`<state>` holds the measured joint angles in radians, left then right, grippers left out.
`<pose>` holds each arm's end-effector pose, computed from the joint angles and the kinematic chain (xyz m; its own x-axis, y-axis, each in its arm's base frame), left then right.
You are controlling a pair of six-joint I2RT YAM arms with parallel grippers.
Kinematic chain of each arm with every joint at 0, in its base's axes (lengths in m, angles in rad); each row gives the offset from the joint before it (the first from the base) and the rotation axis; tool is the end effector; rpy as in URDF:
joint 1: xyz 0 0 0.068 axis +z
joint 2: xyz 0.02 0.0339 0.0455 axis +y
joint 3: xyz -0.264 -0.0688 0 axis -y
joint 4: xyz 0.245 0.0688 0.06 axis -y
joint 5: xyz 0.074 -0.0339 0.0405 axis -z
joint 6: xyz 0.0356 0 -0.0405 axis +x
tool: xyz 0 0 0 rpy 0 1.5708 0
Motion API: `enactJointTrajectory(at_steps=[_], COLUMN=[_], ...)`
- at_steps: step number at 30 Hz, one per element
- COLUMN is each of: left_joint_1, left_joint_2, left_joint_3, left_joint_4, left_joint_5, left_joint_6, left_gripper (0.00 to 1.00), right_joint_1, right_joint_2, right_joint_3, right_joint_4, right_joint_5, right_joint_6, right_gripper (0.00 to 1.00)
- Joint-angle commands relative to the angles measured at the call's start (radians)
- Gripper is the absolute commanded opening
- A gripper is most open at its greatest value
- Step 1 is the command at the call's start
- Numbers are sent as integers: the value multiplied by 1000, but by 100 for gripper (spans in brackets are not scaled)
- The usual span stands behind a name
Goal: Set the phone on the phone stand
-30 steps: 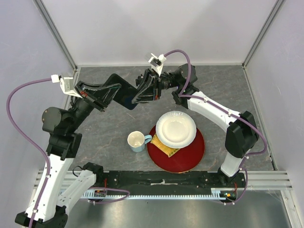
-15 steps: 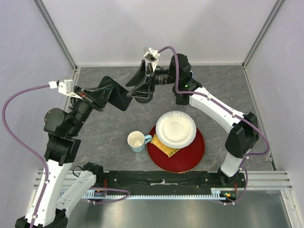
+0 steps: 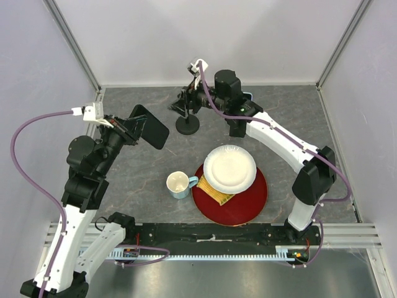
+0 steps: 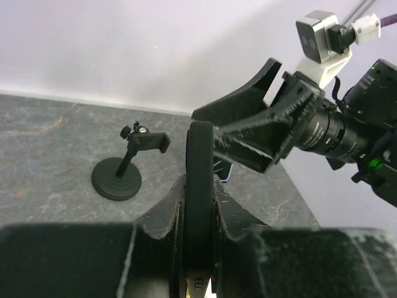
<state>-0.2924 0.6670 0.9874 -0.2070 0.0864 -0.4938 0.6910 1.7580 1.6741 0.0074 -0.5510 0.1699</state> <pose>0.1284 -0.0418 0.4233 -0.0796 -0.4692 -0.8795 0.3765 0.8028 -0.4623 0.3136 0.2835 0.4042 -0.2179 0.0068 -0.9760 -0.9217 0.3275 0.2080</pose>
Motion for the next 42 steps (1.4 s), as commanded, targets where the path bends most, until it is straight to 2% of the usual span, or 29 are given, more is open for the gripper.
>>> enactJointTrajectory(at_steps=[1,4,6,8,11,17,24,27,28,29,31,33,34,37,39,42], left_joint_1=[1,1,1,1,1,1,-1,1,1,1,-1,1,1,1,-1,-2], left_joint_2=[8,13,19,25,32,98,123,129,140,147,173,236,261,396,469,487], left_joint_3=[22,17,13,5,-18,-58,-95,-107,-115,-119,-137,-159,-164,-74,-11,14], left_joint_4=[29,32,35,43,80,191,274,313,326,348,435,538,655,757,758,785], left_joint_5=[-60,-70,-77,-83,-122,-149,-243,-267,-275,-296,-319,-333,-333,-294,-257,-232], left_joint_6=[-28,-34,-37,-37,-60,-111,-120,-108,-104,-111,-159,-196,-222,-188,-140,-85], left_gripper=[2,2,2,2,2,2,2,2,2,2,2,2,2,2,2,2], right_joint_1=[-1,-1,-1,-1,-1,-2,-2,-1,-1,-1,-1,-2,-2,-5,-16,-21], right_joint_2=[76,132,161,179,216,270,314,299,294,282,268,250,244,230,238,270], right_joint_3=[91,122,124,130,145,173,214,211,213,213,211,216,214,216,237,294], right_joint_4=[-141,-150,-136,-132,-130,-130,-164,-173,-181,-193,-205,-233,-244,-277,-300,-343], right_joint_5=[440,595,664,683,697,706,704,701,700,695,683,671,672,683,651,623], right_joint_6=[-79,-89,-86,-89,-90,-75,-66,-81,-93,-96,-113,-151,-164,-205,-205,-201], right_gripper=[70,66,57,50,46,44,38,43,51,54,63,68,70,72,71,68])
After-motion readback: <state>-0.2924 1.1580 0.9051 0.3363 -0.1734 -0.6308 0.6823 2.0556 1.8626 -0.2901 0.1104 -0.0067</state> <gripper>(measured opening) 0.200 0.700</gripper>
